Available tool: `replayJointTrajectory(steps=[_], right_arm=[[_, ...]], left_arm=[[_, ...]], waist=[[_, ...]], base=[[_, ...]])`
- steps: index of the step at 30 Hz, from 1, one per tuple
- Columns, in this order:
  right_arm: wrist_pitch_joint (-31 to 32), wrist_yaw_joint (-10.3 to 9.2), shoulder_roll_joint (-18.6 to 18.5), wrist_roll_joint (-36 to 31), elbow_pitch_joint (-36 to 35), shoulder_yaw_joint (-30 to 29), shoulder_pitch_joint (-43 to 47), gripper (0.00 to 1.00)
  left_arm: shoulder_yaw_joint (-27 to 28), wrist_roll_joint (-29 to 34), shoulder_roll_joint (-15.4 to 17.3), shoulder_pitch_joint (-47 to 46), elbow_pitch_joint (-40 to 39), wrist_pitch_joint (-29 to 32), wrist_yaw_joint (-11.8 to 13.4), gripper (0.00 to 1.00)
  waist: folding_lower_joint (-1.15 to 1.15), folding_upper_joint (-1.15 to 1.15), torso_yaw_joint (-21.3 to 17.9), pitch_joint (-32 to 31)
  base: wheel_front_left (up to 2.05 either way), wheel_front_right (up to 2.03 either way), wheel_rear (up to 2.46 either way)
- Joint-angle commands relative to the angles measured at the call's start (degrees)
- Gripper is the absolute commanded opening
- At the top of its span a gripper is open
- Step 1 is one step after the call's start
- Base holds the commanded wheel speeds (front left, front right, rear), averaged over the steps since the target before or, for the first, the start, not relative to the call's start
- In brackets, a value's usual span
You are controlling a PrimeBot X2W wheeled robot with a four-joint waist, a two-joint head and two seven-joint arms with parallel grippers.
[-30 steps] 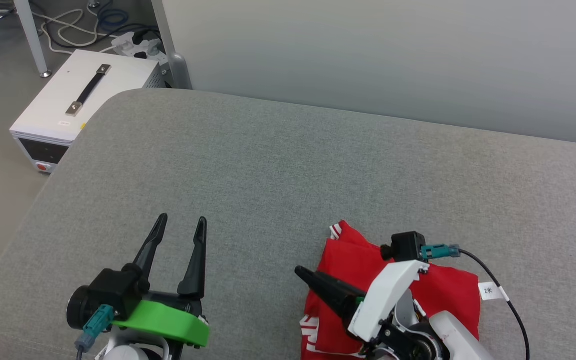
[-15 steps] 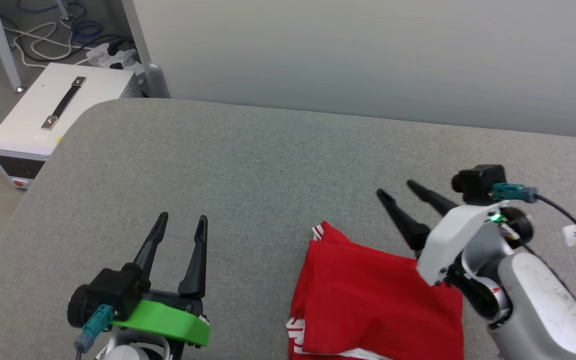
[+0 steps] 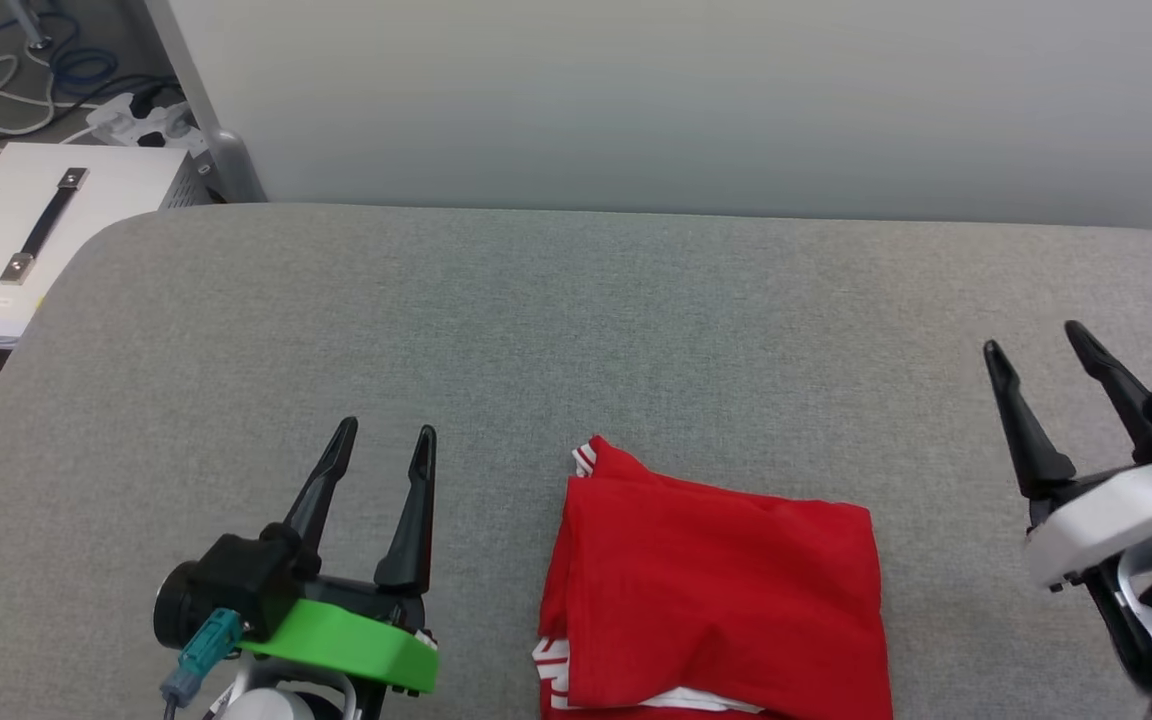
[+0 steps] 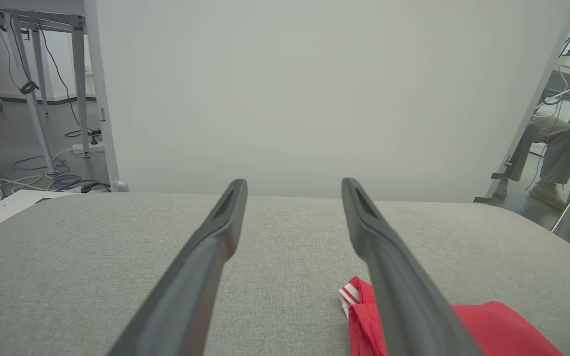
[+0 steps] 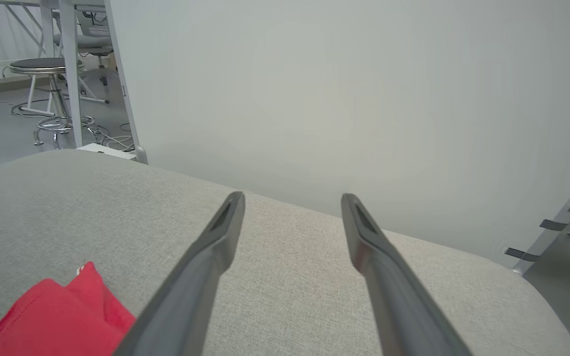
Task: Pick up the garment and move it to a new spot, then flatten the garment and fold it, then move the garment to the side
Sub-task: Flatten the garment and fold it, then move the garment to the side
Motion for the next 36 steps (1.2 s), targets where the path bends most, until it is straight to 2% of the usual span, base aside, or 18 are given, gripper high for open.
replayJointTrajectory(steps=[1,4,12,16,36], right_arm=[[-1.36,-0.05,1.27,-0.98,-0.86,-1.59,1.69,1.00],[-4.13,-0.05,3.54,-3.15,-2.56,-4.94,5.11,1.00],[-10.75,-0.05,13.15,-6.44,-5.31,-11.56,13.08,1.00],[-12.29,-0.05,15.77,-7.01,-5.15,-12.94,14.62,1.00],[-13.77,-0.05,17.16,-7.58,-1.55,-12.57,14.42,1.00]], left_arm=[[-0.13,-0.28,-0.04,-0.27,0.00,-0.33,-0.15,1.00],[-0.36,-0.28,-0.01,-0.32,0.05,-0.33,-0.15,1.00],[-1.11,-0.38,-0.17,-0.01,0.23,-0.33,-0.15,1.00],[-1.70,-0.34,-0.02,0.27,0.62,-0.33,-0.15,1.00],[-2.83,-0.37,-0.06,0.10,1.27,-0.33,-0.15,1.00]], waist=[[0.00,0.00,-0.73,0.61],[0.00,0.00,-1.14,0.97],[0.00,0.00,-1.47,1.43],[0.00,0.00,-1.42,1.39],[0.00,0.00,-0.54,1.14]], base=[[0.00,0.00,0.00],[0.00,0.00,0.00],[0.00,0.00,0.00],[0.00,0.00,0.00],[0.00,0.00,0.00]])
